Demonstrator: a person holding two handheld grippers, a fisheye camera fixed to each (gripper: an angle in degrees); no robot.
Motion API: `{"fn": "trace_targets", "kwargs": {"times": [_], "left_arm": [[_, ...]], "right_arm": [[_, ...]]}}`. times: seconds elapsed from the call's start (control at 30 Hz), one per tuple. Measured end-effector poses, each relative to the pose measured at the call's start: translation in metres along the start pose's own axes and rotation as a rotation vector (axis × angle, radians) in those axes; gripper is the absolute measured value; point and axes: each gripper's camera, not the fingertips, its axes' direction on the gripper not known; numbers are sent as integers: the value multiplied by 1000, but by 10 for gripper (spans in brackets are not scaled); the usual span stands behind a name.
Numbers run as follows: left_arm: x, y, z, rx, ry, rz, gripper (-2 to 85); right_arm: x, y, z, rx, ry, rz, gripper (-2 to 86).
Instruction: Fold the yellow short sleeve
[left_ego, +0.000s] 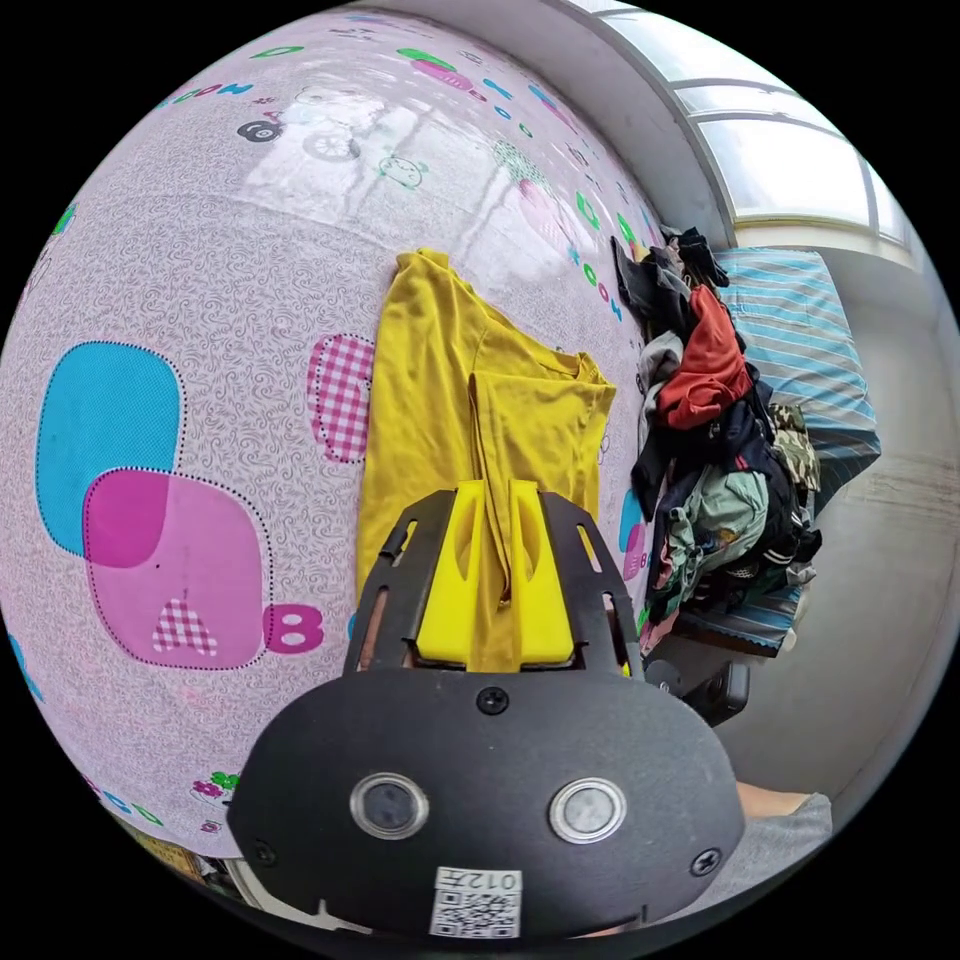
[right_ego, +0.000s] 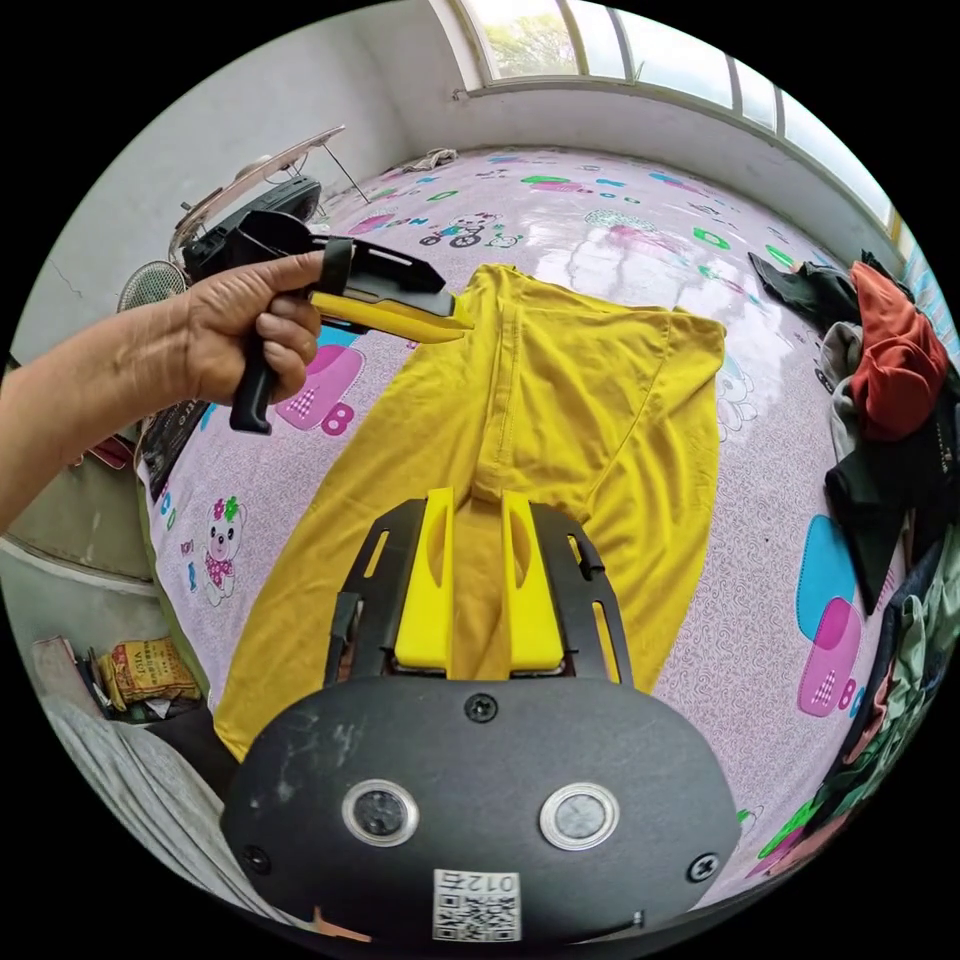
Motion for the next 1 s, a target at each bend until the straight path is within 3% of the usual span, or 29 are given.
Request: {"fn": "trace_targets", "kwargs": {"times": [0.3, 0.47, 0.83, 1.0], "left_arm": [[13, -38, 15, 11, -40, -1, 32], [28, -41, 21, -14, -116, 29, 18], [67, -44, 5, -13, -98, 145, 10], [76, -51, 8, 0, -229, 197, 9]], "right_arm": [[36, 32, 49, -42, 12, 20, 52], [60, 53, 34, -10, -30, 61, 16], [78, 60, -34, 62, -87, 85, 3], [68, 39, -40, 47, -142, 57, 13]]}}
